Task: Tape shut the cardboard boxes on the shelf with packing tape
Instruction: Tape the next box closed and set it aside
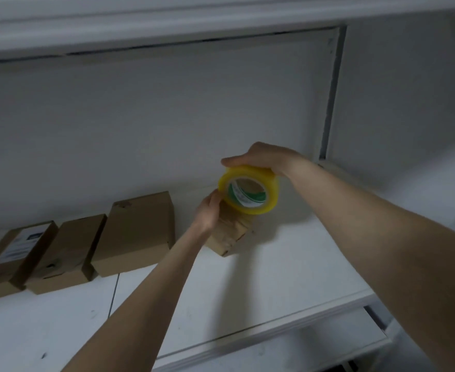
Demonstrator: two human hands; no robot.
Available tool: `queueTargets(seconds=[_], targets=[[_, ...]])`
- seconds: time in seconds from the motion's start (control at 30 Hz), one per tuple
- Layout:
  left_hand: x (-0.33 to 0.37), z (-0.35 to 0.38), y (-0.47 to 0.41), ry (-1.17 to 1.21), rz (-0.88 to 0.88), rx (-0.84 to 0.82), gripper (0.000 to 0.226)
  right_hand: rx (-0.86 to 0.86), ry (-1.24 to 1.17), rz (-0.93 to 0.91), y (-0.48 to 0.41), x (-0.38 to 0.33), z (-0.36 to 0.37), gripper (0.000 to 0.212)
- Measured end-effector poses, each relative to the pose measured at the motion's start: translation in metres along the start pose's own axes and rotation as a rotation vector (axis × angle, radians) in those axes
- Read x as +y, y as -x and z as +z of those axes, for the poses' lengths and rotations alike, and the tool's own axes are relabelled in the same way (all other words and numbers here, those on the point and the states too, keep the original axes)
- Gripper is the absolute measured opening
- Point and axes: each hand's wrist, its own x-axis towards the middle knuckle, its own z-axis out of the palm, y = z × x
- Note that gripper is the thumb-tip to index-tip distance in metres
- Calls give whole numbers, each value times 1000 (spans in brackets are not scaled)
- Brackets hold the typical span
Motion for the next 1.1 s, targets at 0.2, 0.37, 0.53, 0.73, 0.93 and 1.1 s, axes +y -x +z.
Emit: queueTargets(seconds=[0.2, 0.37, 0.53, 0.73, 0.93, 1.1], targets=[[-6, -3, 2, -155, 117, -95, 43, -1, -173, 44, -6, 15, 2, 81], [-6, -6, -9, -135, 69, -80, 52, -40, -294, 27, 0, 21, 0, 76], [-14, -7, -16, -169, 97, 0, 43, 38, -188, -9, 0, 14, 4, 62], [-25, -18, -24, -105, 55, 29, 41, 40, -51, -1, 3, 10, 8, 48], [-20, -21, -25, -133, 59, 0, 41, -1, -44, 58, 8, 15, 5, 39], [-27, -25, -23, 15, -30, 18, 39, -5, 138, 99, 6, 7, 13, 38]])
